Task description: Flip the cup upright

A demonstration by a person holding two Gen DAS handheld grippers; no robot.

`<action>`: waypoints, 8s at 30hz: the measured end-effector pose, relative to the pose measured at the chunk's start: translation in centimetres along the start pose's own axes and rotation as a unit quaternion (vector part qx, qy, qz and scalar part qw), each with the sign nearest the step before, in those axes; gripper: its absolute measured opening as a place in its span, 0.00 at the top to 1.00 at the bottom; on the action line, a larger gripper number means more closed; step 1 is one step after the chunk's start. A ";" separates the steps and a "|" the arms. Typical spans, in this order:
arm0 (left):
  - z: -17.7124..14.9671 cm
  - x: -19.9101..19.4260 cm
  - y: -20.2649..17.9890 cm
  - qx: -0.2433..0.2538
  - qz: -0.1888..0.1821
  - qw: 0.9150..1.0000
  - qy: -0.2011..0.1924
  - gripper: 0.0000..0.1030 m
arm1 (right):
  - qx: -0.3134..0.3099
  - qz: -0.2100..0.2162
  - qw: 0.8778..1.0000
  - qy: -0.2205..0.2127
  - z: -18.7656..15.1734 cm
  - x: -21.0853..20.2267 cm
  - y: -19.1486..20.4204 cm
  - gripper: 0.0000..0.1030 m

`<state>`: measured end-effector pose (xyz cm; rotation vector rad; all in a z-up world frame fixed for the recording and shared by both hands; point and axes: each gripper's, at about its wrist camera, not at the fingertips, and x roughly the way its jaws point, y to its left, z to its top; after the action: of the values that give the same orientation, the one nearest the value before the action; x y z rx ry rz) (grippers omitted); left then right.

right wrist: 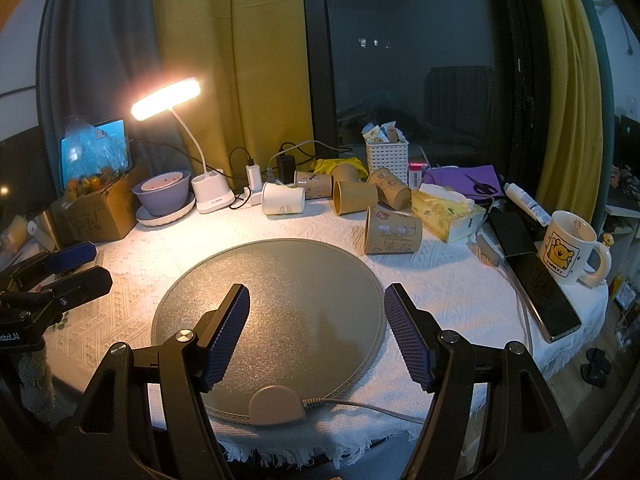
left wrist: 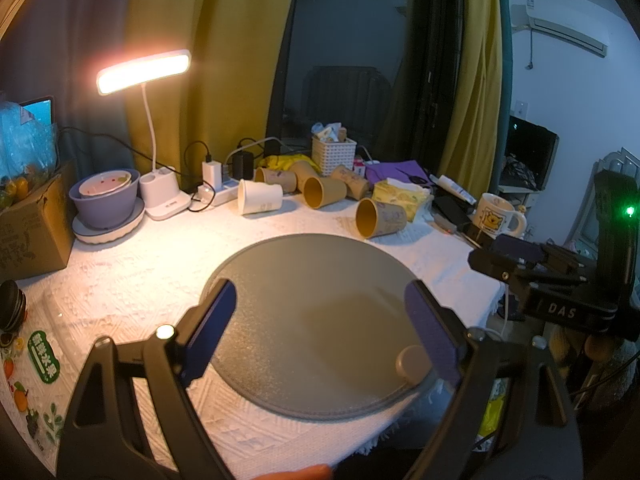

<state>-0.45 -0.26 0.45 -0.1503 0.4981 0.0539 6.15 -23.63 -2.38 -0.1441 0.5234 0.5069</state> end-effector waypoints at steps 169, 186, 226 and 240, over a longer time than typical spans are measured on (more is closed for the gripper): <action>-5.4 11.6 -1.7 0.056 -0.090 0.993 0.057 0.36 | -0.002 0.120 0.985 0.125 0.6 8.2 4.0 0.29; -7.6 5.1 -4.4 0.115 -0.128 0.985 -0.014 0.36 | 0.028 0.188 0.972 0.137 -1.2 5.5 6.2 0.26; -8.6 9.6 -3.5 0.079 -0.129 0.986 0.077 0.25 | 0.053 0.138 0.982 0.120 0.1 8.1 2.4 0.32; -5.1 12.4 2.0 -0.002 -0.083 0.992 0.099 0.25 | 0.048 0.125 0.983 0.124 2.1 12.4 1.5 0.32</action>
<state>7.89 1.09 -10.16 -0.2020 0.6827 -0.1231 15.59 -16.57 -6.90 -0.0492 0.8148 0.7125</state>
